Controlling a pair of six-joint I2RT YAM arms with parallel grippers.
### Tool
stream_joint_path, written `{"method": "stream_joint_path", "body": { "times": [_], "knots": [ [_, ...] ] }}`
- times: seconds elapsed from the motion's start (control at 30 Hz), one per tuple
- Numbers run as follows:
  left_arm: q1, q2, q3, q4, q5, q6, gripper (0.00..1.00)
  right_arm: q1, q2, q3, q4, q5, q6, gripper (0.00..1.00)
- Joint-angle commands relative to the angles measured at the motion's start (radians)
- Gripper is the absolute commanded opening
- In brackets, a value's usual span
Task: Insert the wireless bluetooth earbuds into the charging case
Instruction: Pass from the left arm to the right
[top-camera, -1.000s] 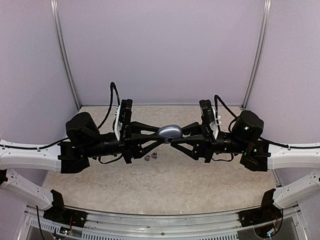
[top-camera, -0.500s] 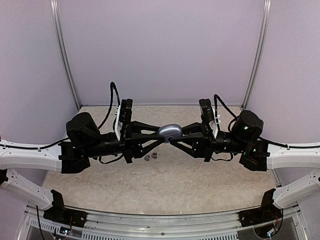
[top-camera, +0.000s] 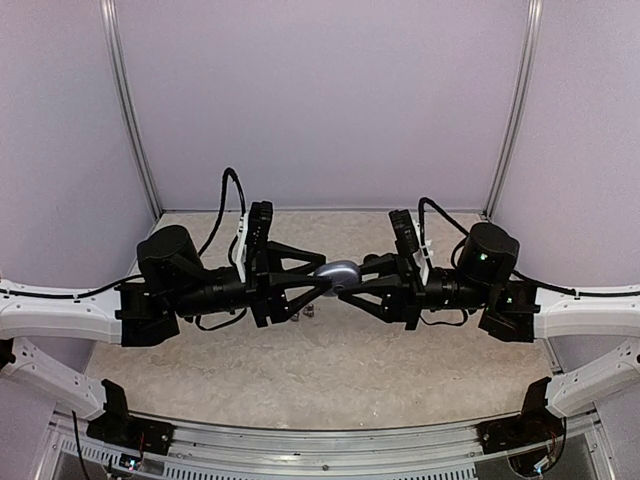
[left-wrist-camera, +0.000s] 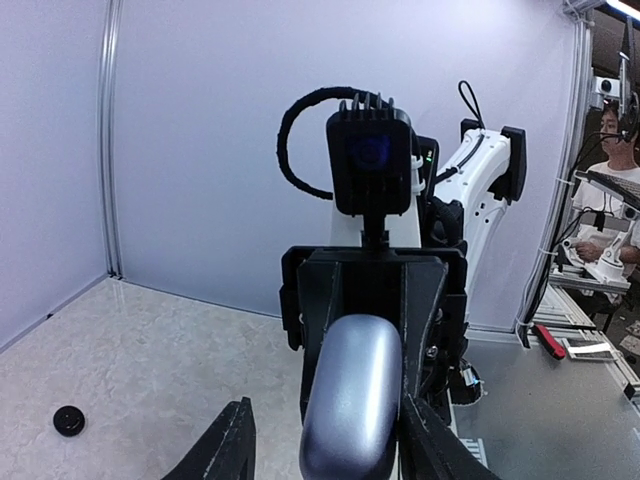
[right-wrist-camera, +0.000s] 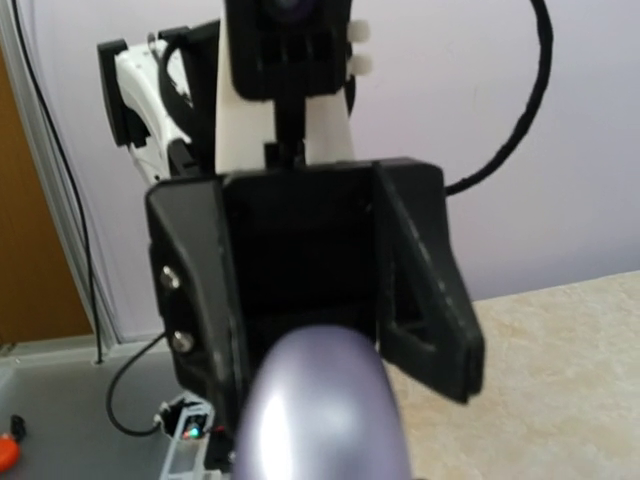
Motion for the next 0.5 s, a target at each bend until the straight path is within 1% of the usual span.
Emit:
{"method": "stream_joint_path", "body": {
  "times": [0.0,0.13,0.33,0.47],
  "knots": [
    [-0.001,-0.016,0.048,-0.02,-0.066,-0.01,0.49,-0.004,-0.025,0.025,-0.04,-0.011,-0.06,0.04],
    [0.004,-0.015,0.062,-0.022,-0.074,-0.026,0.49,-0.004,-0.031,0.022,-0.054,-0.021,-0.085,0.0],
    [0.023,-0.017,0.069,-0.035,-0.115,-0.047,0.49,-0.004,-0.041,0.011,-0.043,-0.051,-0.1,0.0],
    [0.044,-0.017,0.072,-0.052,-0.135,-0.062,0.49,-0.004,-0.048,0.004,-0.042,-0.044,-0.102,0.0]
  ]
}}
